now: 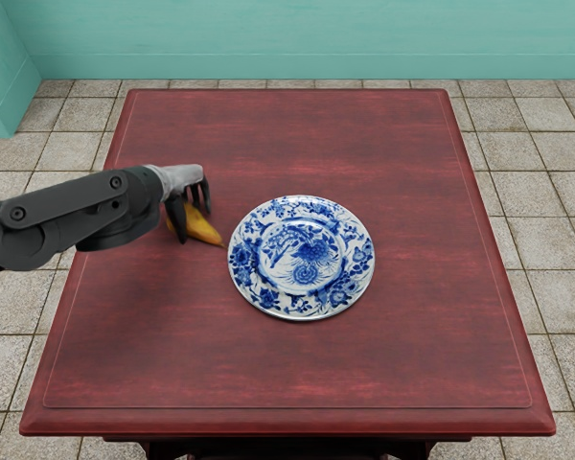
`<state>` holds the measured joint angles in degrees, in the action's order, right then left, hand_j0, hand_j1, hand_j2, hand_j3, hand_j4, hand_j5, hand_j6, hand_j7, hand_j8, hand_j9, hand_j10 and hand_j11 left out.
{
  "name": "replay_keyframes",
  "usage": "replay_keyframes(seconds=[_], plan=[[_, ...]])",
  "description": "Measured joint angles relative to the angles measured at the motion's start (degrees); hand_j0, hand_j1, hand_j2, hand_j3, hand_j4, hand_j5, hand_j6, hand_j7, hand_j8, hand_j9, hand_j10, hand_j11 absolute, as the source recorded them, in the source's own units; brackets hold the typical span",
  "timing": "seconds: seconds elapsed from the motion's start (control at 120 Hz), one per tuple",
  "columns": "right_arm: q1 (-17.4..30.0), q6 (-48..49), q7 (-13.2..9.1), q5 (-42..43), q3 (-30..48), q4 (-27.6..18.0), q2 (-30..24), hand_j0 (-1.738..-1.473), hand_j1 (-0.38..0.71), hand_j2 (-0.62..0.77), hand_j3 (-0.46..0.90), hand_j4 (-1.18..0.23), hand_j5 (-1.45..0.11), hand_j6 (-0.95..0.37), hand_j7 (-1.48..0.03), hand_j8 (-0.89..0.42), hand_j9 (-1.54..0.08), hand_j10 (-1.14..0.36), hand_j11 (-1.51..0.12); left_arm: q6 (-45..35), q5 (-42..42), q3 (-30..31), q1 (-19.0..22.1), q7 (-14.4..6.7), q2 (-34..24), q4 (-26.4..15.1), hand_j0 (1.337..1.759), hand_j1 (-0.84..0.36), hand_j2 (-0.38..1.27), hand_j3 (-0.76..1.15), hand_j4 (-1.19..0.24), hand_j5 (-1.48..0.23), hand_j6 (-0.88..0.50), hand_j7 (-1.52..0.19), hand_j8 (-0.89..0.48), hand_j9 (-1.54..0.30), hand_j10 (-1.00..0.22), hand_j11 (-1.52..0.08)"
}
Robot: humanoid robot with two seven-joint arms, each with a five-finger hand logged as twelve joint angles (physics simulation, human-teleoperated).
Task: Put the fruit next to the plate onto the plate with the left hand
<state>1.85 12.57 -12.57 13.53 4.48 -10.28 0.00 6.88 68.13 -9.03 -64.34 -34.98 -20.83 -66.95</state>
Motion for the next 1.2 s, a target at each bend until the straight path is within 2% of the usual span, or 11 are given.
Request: replay_keyframes(seconds=[0.158,0.275,0.408,0.717,1.2], plan=[[0.0,0.0,0.0,0.0,0.0,0.0,0.0,-1.658,-0.32,0.0,0.0,-0.02,-0.03,-0.02,-0.03,-0.02,-0.03,-0.02,-0.03,0.1,-0.5,0.0,-0.4,0.0,-0.1,0.0,1.653,-0.23,0.43,0.0,-0.7,-0.87,-0.59,-0.87,-0.52,-0.89,-0.65,-0.92],[0.0,0.0,0.0,0.0,0.0,0.0,0.0,-1.658,-0.32,0.0,0.0,-0.02,-0.03,-0.02,-0.03,-0.02,-0.03,-0.02,-0.03,0.2,-2.8,-0.6,-1.5,0.0,-0.4,0.1,1.654,-0.21,0.4,0.0,-0.7,-0.9,-0.59,-0.89,-0.53,-0.9,-0.63,-0.92],[0.0,0.0,0.0,0.0,0.0,0.0,0.0,-1.658,-0.32,0.0,0.0,-0.02,-0.03,-0.02,-0.03,-0.02,-0.03,-0.02,-0.03,0.5,-6.8,-1.6,-4.0,0.0,-1.3,0.1,1.656,-0.27,0.46,0.0,-0.7,-0.91,-0.55,-0.9,-0.48,-0.9,-0.6,-0.92],[0.0,0.0,0.0,0.0,0.0,0.0,0.0,-1.658,-0.32,0.0,0.0,-0.02,-0.03,-0.02,-0.03,-0.02,-0.03,-0.02,-0.03,0.7,-9.6,-2.6,-5.4,0.0,-3.3,0.1,1.655,-0.33,0.56,0.0,-0.69,-0.95,-0.5,-0.93,-0.43,-0.93,-0.56,-0.93],[0.0,0.0,0.0,0.0,0.0,0.0,0.0,-1.658,-0.32,0.0,0.0,-0.02,-0.03,-0.02,-0.03,-0.02,-0.03,-0.02,-0.03,2.1,-16.1,-4.2,-9.4,0.0,-2.8,0.1,1.655,-0.35,0.58,0.0,-0.68,-0.95,-0.5,-0.94,-0.42,-0.94,-0.56,-0.92]])
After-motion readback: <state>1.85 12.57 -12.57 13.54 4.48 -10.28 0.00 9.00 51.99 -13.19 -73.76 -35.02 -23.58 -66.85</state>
